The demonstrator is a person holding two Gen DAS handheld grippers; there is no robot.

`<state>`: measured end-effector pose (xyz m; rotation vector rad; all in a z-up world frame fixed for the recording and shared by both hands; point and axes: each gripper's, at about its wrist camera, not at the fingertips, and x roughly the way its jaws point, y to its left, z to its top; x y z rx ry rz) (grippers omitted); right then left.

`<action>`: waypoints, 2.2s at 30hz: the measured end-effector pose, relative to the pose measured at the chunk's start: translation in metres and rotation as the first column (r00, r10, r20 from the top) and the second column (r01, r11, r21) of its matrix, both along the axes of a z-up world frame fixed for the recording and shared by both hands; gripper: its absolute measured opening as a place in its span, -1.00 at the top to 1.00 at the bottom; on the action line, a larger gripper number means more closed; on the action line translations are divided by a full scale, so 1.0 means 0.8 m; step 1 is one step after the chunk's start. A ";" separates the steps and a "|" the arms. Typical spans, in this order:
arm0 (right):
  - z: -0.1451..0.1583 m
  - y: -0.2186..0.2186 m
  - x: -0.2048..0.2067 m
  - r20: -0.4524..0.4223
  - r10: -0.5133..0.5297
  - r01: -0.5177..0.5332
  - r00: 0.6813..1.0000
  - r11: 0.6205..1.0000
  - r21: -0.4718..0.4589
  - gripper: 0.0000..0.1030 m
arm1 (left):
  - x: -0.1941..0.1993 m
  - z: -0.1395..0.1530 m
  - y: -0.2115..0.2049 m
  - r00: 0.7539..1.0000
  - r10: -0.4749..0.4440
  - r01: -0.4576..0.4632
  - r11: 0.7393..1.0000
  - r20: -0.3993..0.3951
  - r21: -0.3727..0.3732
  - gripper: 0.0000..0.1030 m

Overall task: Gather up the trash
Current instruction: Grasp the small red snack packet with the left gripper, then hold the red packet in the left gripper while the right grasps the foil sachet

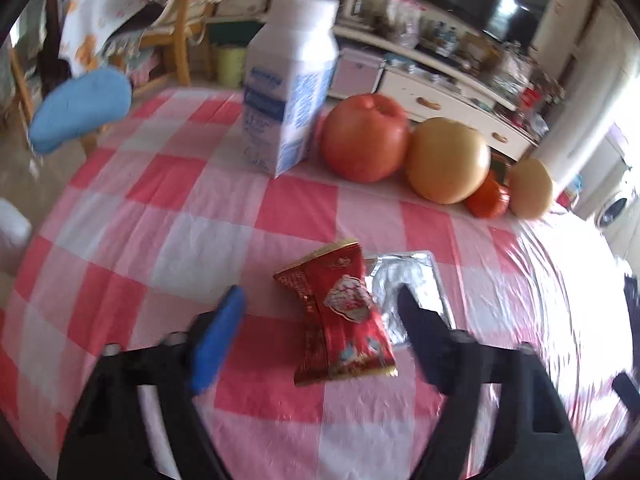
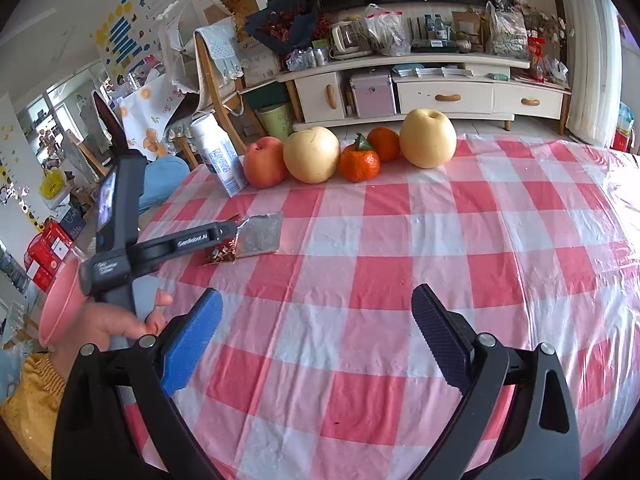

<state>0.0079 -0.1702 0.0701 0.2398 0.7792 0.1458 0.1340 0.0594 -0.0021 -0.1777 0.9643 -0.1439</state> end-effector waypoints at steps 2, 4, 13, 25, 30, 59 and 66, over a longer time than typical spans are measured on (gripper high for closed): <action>0.001 -0.005 0.000 -0.001 -0.008 0.008 1.000 1.000 0.011 -0.86 | 0.002 -0.003 -0.001 1.000 0.000 0.000 1.000 0.009 -0.003 -0.31; 0.002 -0.012 0.000 -0.001 -0.017 0.017 1.000 0.999 0.035 -0.86 | 0.002 -0.006 -0.005 1.000 -0.010 0.010 1.000 0.014 0.014 -0.26; 0.005 -0.031 -0.004 -0.004 -0.046 0.046 0.999 0.992 0.113 -0.86 | 0.008 0.004 -0.020 0.995 -0.081 0.078 0.996 0.056 0.045 0.29; 0.002 -0.029 -0.001 -0.028 -0.030 0.033 0.999 0.993 0.110 -0.86 | 0.064 0.001 -0.072 0.973 -0.229 0.215 0.930 0.010 0.299 0.27; 0.003 -0.031 0.000 -0.023 -0.032 0.034 0.999 0.994 0.109 -0.86 | 0.040 0.002 -0.101 0.919 -0.394 0.382 0.880 -0.016 0.282 0.26; -0.085 0.019 0.040 -0.252 0.081 -0.133 0.964 0.972 -0.196 -0.86 | -0.131 0.014 -0.044 0.946 -0.317 0.317 0.948 0.072 0.006 0.29; -0.096 0.022 0.044 -0.226 0.066 -0.122 0.972 0.962 -0.245 -0.86 | -0.161 0.023 -0.004 0.958 -0.274 0.277 0.961 0.079 -0.018 0.29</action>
